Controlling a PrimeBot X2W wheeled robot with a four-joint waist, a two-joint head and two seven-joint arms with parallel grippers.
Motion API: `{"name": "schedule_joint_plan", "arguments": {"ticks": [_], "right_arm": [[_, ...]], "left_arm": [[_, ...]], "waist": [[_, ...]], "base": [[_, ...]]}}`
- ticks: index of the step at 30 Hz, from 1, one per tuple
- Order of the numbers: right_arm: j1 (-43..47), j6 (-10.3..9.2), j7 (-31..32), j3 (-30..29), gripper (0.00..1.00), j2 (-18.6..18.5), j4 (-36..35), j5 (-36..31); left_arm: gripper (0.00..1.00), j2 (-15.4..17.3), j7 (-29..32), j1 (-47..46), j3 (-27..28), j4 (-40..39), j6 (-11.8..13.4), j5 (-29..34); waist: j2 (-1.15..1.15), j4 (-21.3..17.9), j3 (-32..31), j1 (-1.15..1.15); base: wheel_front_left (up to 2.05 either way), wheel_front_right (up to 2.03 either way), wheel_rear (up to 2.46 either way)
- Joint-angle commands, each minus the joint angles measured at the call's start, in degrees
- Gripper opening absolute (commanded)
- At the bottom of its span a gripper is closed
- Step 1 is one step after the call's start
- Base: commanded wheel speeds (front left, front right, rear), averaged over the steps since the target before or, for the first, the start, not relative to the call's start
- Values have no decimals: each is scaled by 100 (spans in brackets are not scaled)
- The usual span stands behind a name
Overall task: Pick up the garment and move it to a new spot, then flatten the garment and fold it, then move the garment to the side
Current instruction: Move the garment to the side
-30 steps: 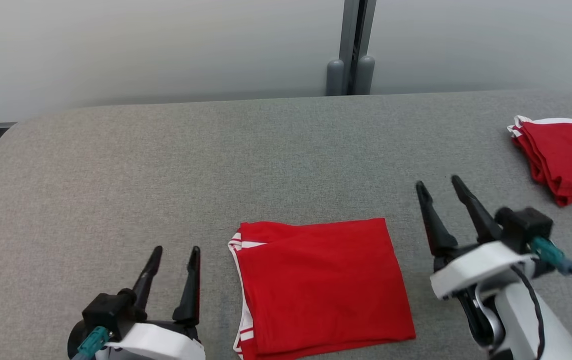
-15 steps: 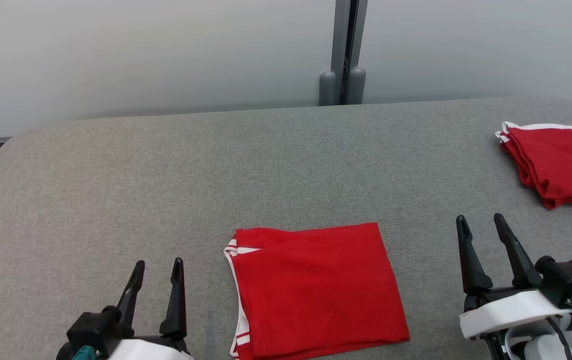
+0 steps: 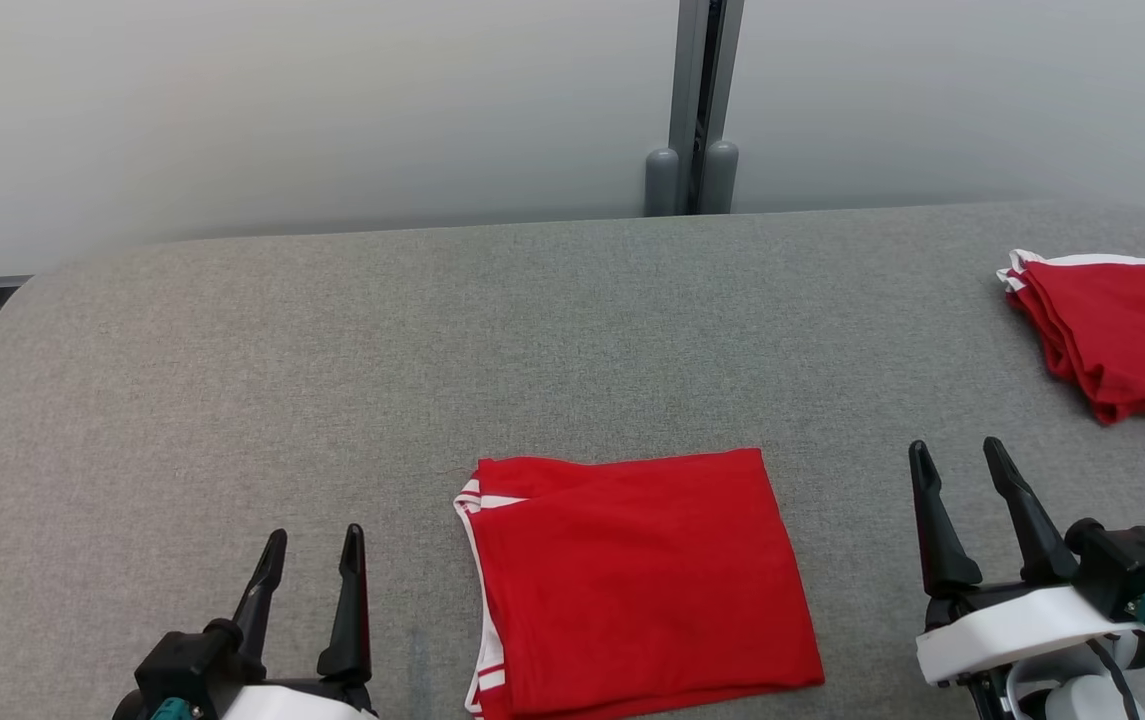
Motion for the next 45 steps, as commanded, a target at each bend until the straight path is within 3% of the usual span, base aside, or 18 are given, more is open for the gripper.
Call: {"name": "schedule_joint_plan", "arguments": {"ticks": [1, 10, 16, 32, 41, 42, 44, 45], "right_arm": [[-25, 1, -27, 13, 100, -19, 15, -27], [-139, 1, 15, 134, 100, -21, 455, 8], [-507, 1, 1087, 467, 100, -79, 1035, 38], [-1324, 1, 2954, 2003, 100, -1090, 1403, 1616], [-1599, 1, 3235, 2595, 100, -1174, 1874, 2261], [-1634, 1, 3226, 2642, 50, -1162, 1932, 2286], [-1714, 1, 3184, 2726, 35, -1119, 2048, 2365], [-1753, 1, 3156, 2769, 22, -1108, 2095, 2405]], "left_arm": [[100, 6, -26, -3, 43, 17, -38, 50], [100, -75, -26, -21, 137, 77, -148, 154], [100, -126, -26, -86, 133, 138, -221, 209], [100, -208, -26, -297, 67, 301, -345, 248], [100, -233, -26, -308, 70, 347, -372, 236], [100, -234, -26, -304, 71, 349, -373, 235], [100, -236, -26, -290, 70, 351, -371, 242], [100, -236, -26, -281, 63, 353, -371, 248]], "waist": [[0, 0, 0, 0], [0, -12, 37, 0], [0, 15, 123, 0], [0, 422, 470, 0], [0, 587, 527, 0], [0, 588, 528, 0], [0, 582, 528, 0], [0, 575, 529, 0]], "base": [[0, 0, 0], [0, 0, 0], [0, 0, 0], [0, 0, 0], [0, 0, 0], [0, 0, 0], [0, 0, 0], [0, 0, 0]]}}
